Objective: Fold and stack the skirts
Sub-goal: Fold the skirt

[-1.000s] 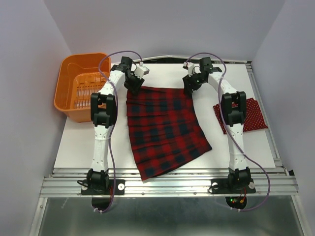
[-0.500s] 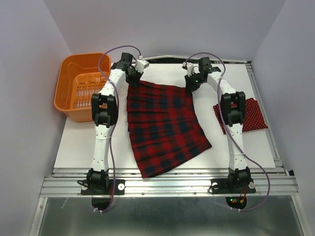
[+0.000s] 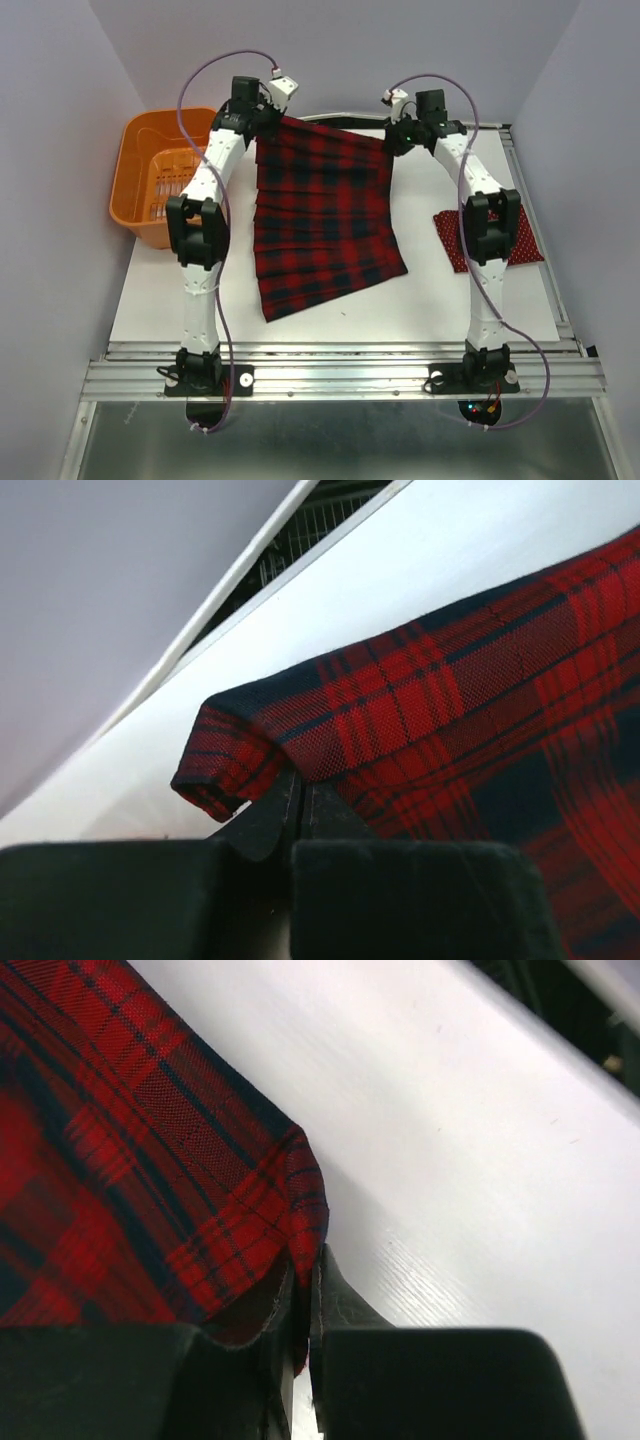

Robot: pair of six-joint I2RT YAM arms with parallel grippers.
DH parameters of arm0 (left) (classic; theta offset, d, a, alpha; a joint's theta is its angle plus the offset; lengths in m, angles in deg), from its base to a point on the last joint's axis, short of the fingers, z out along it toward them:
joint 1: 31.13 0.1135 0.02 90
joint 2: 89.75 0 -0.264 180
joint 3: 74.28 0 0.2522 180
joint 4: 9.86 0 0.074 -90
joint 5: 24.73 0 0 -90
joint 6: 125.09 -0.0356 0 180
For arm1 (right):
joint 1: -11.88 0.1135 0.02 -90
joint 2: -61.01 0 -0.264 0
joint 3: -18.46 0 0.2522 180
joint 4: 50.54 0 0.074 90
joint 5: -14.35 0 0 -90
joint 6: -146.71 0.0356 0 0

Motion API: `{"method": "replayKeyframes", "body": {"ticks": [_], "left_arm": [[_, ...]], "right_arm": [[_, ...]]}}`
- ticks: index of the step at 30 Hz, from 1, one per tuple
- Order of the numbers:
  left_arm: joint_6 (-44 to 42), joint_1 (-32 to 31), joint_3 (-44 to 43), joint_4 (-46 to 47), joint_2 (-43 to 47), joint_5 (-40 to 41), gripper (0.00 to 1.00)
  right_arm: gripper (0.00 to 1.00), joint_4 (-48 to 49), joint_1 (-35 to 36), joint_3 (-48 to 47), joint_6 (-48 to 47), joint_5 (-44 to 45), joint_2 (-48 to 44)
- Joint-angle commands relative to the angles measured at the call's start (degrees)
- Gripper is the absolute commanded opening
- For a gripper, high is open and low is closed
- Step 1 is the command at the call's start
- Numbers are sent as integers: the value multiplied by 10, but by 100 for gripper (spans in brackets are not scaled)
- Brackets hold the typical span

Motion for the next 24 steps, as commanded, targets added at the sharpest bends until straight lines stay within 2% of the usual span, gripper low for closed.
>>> {"method": "replayKeyframes", "body": {"ticks": [1,5,8,11,14,15,16,19,21,22,24], "left_arm": [[-50,18,80,59,174,0,0],[-69,17,231,71,293,-15,0],[-82,16,301,70,365,-31,0],[-92,12,424,72,433,-62,0],[-104,0,510,86,491,-61,0],[-109,-14,576,96,504,-42,0],[-108,-24,609,122,516,-30,0],[-100,-75,736,188,563,30,0],[-97,-115,825,230,583,78,0],[-96,-127,851,272,592,92,0],[-94,-146,909,299,612,128,0]], "right_arm": [[1,56,-21,58,-31,4,-127],[1,62,-21,155,-64,-46,-215],[1,62,-21,215,-98,-75,-258],[1,71,-21,348,-152,-103,-328],[1,115,-21,437,-173,-113,-366],[1,131,-21,465,-184,-113,-385],[1,149,-13,519,-192,-109,-393],[1,229,0,605,-209,-75,-415],[5,252,0,638,-211,-69,-423],[6,257,0,650,-215,-72,-430],[9,256,5,678,-219,-76,-438]]}}
